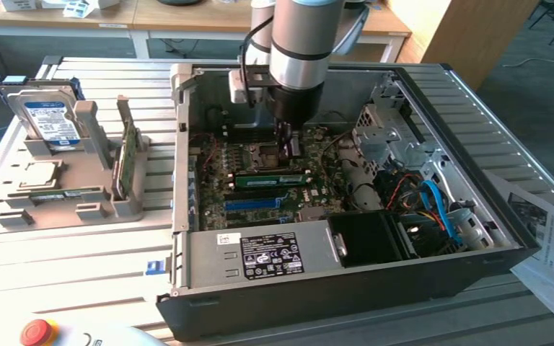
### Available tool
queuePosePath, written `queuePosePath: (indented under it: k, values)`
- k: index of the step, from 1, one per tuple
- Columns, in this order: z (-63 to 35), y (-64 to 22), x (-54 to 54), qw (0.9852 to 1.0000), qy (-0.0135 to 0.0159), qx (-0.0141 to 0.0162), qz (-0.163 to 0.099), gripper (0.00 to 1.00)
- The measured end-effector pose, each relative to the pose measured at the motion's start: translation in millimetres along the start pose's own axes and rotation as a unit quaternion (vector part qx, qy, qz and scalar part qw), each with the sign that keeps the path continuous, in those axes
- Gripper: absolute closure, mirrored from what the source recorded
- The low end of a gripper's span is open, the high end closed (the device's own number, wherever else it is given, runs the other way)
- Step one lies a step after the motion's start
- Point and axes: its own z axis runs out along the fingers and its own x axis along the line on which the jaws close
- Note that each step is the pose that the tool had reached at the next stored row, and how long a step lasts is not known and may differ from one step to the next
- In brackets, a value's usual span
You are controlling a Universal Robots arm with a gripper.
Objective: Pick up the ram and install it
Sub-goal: 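Press down the ram until it locks into place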
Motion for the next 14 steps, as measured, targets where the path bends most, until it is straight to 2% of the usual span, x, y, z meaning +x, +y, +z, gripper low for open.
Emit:
queuePosePath:
  k: [4, 8, 14]
  values:
    - [-0.2, 10.5, -0.1, 1.0, 0.0001, 0.0, 0.0, 0.9]
    - [-0.3, 17.2, -0.2, 1.0, 0.0002, 0.0, 0.0, 0.9]
    - [-0.4, 19.6, -0.2, 1.0, 0.0002, 0.0, 0.0, 0.9]
